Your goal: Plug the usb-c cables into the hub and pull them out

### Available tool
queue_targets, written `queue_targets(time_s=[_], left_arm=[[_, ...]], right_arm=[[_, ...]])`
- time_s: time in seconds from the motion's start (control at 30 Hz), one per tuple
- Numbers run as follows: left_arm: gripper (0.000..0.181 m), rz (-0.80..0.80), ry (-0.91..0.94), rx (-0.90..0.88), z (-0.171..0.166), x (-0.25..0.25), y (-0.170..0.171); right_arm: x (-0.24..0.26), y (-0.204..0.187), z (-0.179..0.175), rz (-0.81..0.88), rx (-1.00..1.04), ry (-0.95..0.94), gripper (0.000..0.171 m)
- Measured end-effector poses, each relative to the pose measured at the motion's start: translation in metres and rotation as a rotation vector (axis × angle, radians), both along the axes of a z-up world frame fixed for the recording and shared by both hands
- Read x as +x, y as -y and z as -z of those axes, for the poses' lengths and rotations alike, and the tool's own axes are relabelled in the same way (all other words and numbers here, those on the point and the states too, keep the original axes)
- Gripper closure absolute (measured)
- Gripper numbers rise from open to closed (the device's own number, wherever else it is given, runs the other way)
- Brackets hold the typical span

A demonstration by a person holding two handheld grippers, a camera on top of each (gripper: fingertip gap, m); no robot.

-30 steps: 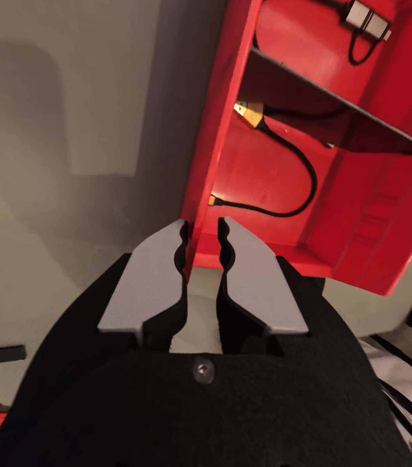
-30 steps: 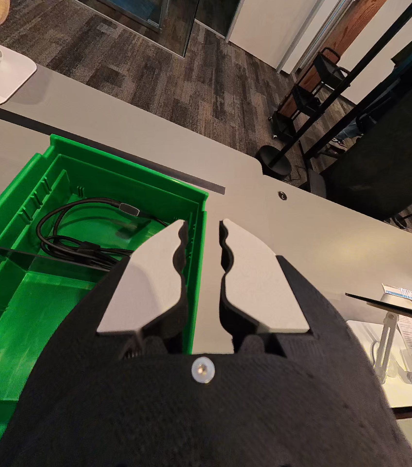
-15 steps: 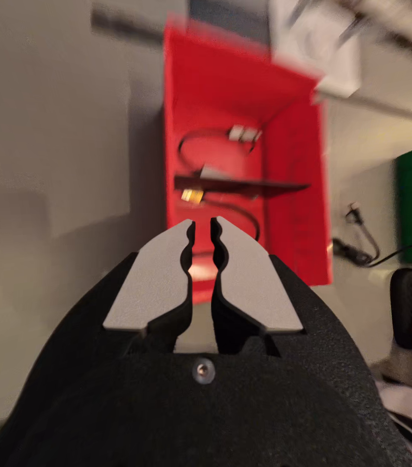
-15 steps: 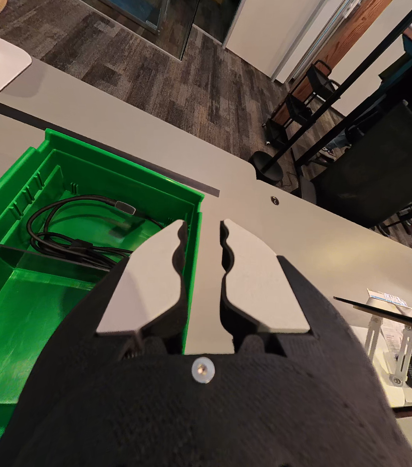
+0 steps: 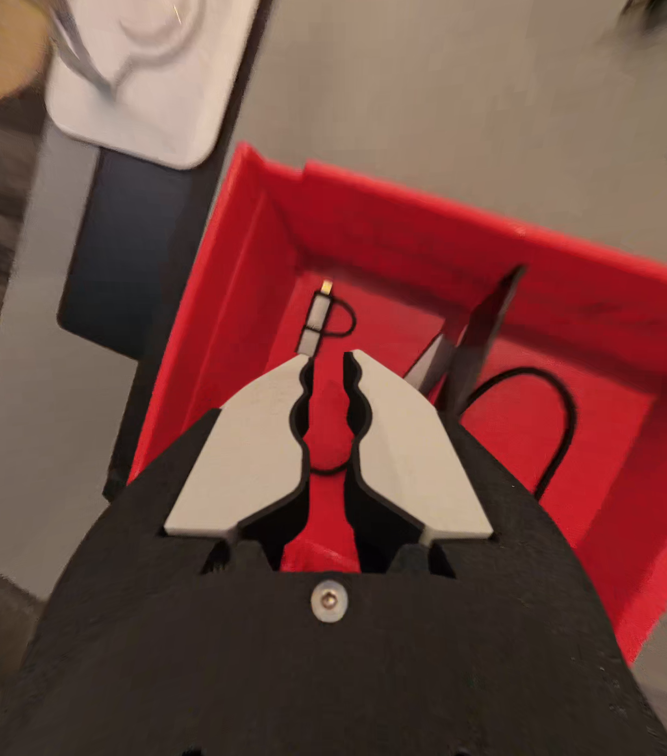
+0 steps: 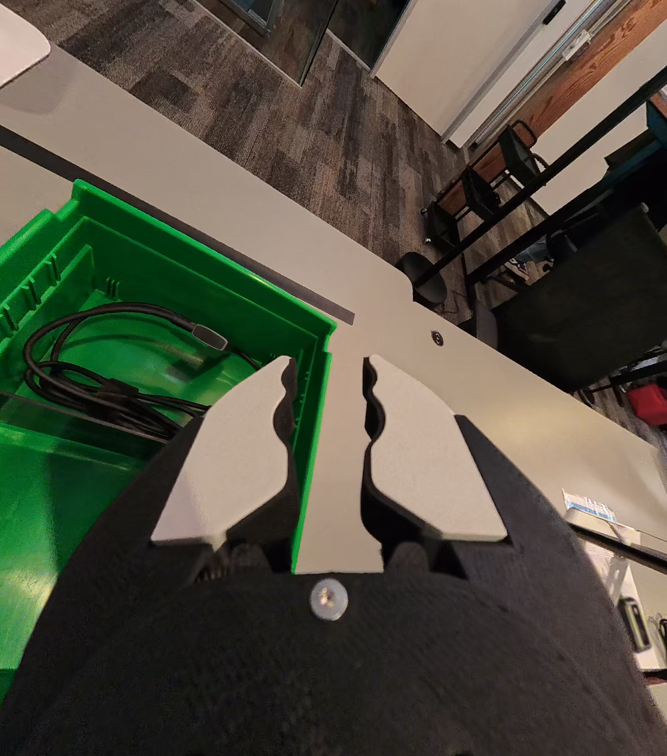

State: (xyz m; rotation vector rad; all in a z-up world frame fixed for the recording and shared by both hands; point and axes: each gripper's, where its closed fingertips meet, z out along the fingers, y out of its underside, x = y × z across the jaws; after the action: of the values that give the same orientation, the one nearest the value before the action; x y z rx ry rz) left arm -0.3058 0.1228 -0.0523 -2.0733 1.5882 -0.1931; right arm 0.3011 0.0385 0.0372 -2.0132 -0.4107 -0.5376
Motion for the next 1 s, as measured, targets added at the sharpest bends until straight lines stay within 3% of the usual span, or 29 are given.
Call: queue_targets(time_s=[0.23, 0.5, 0.6, 0.73, 0.87, 1.0], left_arm=[[0.163, 0.194, -0.407, 0.089, 0.061, -0.017, -0.031], [0.15, 0.228, -0.49, -0.028, 0.097, -0.023, -0.037], [0.152, 0.226, -0.473, -0.06, 0.1, -0.02, -0.037], [0.171, 0.196, -0.424, -0.164, 0.103, -0.02, -0.028], [0.175, 0.194, -0.444, -0.126, 0.103, -0.021, -0.028], [0.175, 0.144, -0.589, 0.025, 0.096, -0.039, -0.037]], right_arm=[[0.003, -0.001, -0.006, 0.026, 0.016, 0.056, 0.134], [0.004, -0.002, -0.002, 0.043, -0.032, 0.112, 0.135], [0.0, -0.005, 0.0, 0.033, -0.056, 0.138, 0.135], [-0.008, -0.009, 0.003, 0.005, -0.075, 0.169, 0.134], [-0.014, -0.011, 0.005, -0.021, -0.083, 0.181, 0.134], [-0.016, -0.012, 0.005, -0.037, -0.081, 0.176, 0.135]])
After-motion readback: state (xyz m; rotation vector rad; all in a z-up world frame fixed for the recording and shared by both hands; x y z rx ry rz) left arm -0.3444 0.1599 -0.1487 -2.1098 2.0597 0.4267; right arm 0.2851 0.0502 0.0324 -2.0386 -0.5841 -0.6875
